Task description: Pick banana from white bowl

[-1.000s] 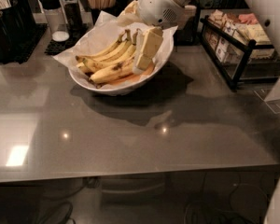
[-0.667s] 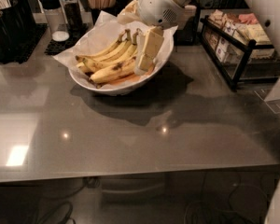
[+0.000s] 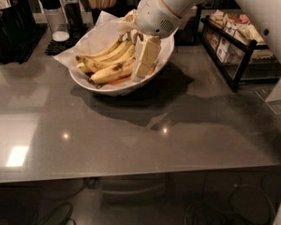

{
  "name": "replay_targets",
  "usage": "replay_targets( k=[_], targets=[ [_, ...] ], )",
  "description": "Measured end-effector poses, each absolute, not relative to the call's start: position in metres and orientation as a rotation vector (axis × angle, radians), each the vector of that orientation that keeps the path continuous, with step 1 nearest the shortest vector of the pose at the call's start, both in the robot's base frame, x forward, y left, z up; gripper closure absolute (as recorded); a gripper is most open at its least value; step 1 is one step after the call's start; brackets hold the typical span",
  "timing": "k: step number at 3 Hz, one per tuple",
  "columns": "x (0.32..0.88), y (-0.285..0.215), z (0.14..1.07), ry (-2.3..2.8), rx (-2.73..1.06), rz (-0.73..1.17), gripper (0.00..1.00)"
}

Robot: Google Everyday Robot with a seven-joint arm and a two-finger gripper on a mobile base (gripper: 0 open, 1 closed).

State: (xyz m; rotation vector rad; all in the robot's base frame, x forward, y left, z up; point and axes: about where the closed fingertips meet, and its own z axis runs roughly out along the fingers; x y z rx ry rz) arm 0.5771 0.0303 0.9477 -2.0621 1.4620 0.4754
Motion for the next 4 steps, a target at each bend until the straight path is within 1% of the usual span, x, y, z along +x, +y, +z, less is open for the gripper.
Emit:
replay_targets(
  k=[1,2,3,4],
  targets=[
    [0.578,0.028,0.944,1.473,-2.061,0.472,0.09],
    [0.586,0.018,0.95,1.488,-2.097,0.431,0.09],
    [0.594,0.001,0.97,1.495,-2.141,0.36,0.06],
    [0.598,-0.011,0.98,1.495,-2.118,0.333,0.09]
  ],
)
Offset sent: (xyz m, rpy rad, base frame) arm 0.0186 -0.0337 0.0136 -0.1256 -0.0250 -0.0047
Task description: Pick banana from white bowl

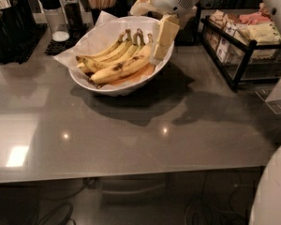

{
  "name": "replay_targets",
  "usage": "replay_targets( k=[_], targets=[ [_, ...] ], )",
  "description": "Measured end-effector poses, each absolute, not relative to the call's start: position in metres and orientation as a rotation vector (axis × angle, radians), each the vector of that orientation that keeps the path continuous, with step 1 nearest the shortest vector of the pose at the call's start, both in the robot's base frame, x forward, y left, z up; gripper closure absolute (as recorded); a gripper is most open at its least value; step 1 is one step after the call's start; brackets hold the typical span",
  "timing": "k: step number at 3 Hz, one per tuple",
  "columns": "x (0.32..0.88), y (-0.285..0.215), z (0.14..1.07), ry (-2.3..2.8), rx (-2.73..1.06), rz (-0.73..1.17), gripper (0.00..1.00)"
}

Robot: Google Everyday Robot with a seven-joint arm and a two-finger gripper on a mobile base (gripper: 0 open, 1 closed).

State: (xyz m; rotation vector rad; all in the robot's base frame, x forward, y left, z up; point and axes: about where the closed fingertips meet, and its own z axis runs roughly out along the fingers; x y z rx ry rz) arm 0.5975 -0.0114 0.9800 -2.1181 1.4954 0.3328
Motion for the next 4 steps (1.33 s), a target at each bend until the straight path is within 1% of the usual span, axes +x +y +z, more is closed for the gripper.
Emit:
replay_targets(
  k=[1,3,4],
  targets=[
    [0.599,-0.011,0.976,1.483,-2.047,0.35,0.08],
    [0.606,0.024,0.978,1.396,-1.909,0.348,0.15],
    [0.606,0.044,0.98,1.354,-1.901,0.353,0.16]
  ],
)
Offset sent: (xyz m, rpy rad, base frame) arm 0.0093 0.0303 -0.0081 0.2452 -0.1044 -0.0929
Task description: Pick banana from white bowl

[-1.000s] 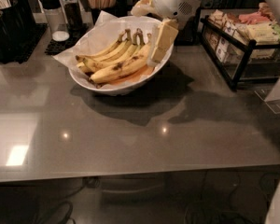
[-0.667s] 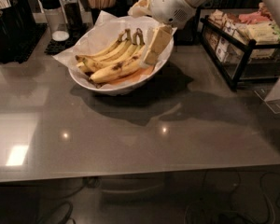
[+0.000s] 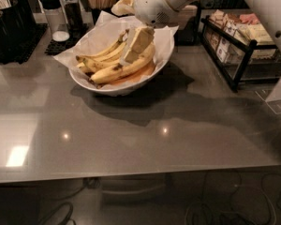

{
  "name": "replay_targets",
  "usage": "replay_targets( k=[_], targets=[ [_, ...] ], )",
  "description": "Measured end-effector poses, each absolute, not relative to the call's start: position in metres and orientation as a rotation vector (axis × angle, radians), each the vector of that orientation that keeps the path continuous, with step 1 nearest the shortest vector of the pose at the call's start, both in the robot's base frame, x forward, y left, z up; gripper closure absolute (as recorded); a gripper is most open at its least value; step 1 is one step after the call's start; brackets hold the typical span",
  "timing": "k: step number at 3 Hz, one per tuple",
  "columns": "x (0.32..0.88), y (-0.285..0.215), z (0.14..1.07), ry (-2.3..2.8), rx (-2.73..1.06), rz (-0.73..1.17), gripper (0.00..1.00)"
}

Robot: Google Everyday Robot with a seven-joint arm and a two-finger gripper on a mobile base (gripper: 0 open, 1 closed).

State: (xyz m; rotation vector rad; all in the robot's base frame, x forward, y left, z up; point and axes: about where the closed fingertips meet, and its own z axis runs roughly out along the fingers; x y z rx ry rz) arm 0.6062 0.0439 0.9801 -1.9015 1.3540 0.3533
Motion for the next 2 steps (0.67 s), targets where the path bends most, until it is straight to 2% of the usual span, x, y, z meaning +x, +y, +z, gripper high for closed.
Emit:
replay_targets(
  k=[2],
  targets=[
    [0.585,0.068,0.939,1.392,-2.007,0.462,0.16]
  ],
)
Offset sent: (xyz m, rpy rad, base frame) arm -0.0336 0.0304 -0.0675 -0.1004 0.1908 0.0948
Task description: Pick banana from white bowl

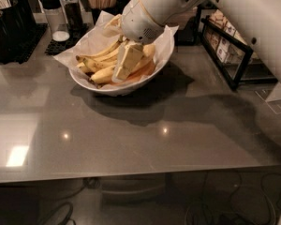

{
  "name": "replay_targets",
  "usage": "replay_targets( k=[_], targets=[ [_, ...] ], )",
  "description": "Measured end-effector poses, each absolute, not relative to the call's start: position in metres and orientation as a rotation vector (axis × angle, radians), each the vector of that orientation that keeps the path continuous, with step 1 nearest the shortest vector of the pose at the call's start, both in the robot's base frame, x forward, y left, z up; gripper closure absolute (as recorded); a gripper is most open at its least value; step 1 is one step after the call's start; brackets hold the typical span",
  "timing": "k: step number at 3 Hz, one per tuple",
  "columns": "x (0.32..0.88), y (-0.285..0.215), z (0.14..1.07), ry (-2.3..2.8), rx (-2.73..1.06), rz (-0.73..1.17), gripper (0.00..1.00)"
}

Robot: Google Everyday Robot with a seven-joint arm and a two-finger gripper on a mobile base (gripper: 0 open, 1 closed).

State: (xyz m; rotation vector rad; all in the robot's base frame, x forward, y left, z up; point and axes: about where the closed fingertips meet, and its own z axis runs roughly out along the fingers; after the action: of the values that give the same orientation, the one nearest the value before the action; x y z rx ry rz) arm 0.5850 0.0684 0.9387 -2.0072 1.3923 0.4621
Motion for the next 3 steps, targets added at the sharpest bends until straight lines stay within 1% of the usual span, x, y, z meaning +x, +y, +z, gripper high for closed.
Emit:
replay_targets(
  k=[1,2,3],
  targets=[
    [0.58,0.073,0.923,1.411,-2.045,0.495,0.19],
    [0.581,0.069,0.916,1.437,-2.074,0.486,0.22],
    [0.584,0.06,0.915,1.467,-2.084,0.456,0.41]
  ],
)
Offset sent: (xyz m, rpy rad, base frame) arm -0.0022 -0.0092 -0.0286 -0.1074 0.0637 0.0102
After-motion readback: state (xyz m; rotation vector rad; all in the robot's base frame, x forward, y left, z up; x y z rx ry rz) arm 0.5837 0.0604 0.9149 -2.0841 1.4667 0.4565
